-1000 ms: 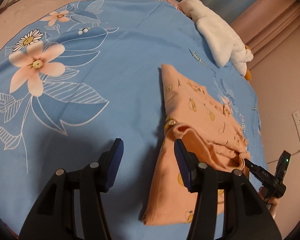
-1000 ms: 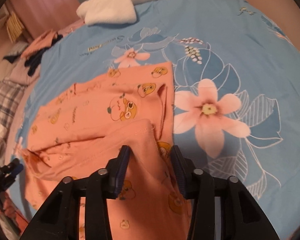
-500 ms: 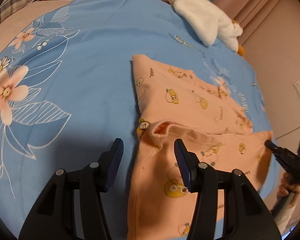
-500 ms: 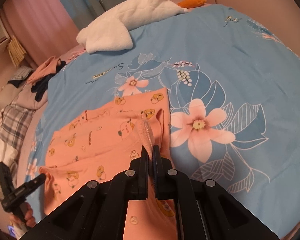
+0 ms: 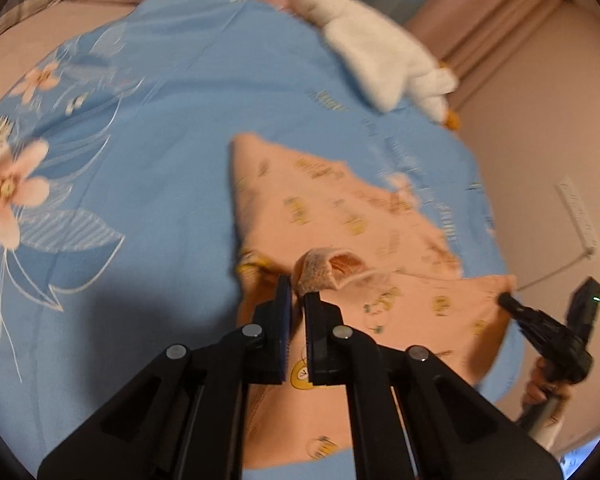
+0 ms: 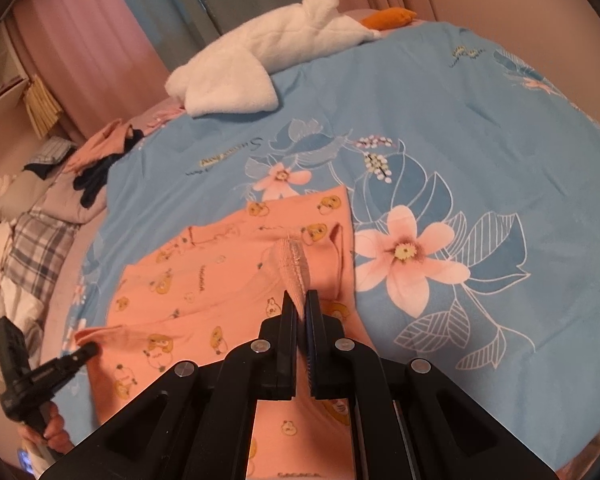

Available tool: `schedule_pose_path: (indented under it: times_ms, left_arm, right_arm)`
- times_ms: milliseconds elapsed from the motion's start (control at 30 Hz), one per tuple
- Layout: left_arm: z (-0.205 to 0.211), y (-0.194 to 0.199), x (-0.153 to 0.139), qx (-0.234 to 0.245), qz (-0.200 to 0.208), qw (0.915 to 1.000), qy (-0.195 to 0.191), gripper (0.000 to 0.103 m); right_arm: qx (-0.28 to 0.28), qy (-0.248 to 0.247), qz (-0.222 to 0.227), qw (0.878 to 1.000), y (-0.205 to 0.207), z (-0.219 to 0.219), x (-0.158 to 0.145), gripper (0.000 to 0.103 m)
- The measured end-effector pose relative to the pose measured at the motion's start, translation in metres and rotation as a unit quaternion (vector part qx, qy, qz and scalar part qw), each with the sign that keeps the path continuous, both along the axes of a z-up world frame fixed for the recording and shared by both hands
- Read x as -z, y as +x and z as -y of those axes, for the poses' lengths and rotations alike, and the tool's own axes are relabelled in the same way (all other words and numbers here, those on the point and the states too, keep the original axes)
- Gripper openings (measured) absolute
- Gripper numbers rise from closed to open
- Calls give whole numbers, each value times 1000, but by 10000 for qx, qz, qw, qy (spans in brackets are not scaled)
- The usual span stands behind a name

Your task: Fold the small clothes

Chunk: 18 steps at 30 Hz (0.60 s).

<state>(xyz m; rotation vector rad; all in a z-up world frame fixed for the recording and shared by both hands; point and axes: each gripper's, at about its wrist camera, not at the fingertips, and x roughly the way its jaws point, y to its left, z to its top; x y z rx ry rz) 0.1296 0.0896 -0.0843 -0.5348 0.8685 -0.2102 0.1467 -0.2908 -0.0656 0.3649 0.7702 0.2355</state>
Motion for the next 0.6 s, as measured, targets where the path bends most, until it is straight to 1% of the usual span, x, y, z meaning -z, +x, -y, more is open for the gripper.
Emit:
schedule_pose_path:
  times_ms: [67,167,267,500,600]
  left_arm:
    - [-2,-4,-12,-7,114,9999,-96,5]
    - [-7,-10,-32,-44,398,9988,-278,5]
    - [-6,-9,-47,-73,639,9977,-232,5]
    - [-11,14,-65,-251,837,9960,-210,5]
    - [-14,29,-67,-317,852,9958,-108,5]
  right_arm:
    - [-10,56,142,9999,-5,0,-8,5]
    - [-56,112,334,9994,-9,0,-21,5]
    - [-48,68,554,9984,-8,1,-36,5]
    - [-69,-111,748,9971,18,1,-52,5]
    - [-100,-146,711,9973,43,-2,-55,5]
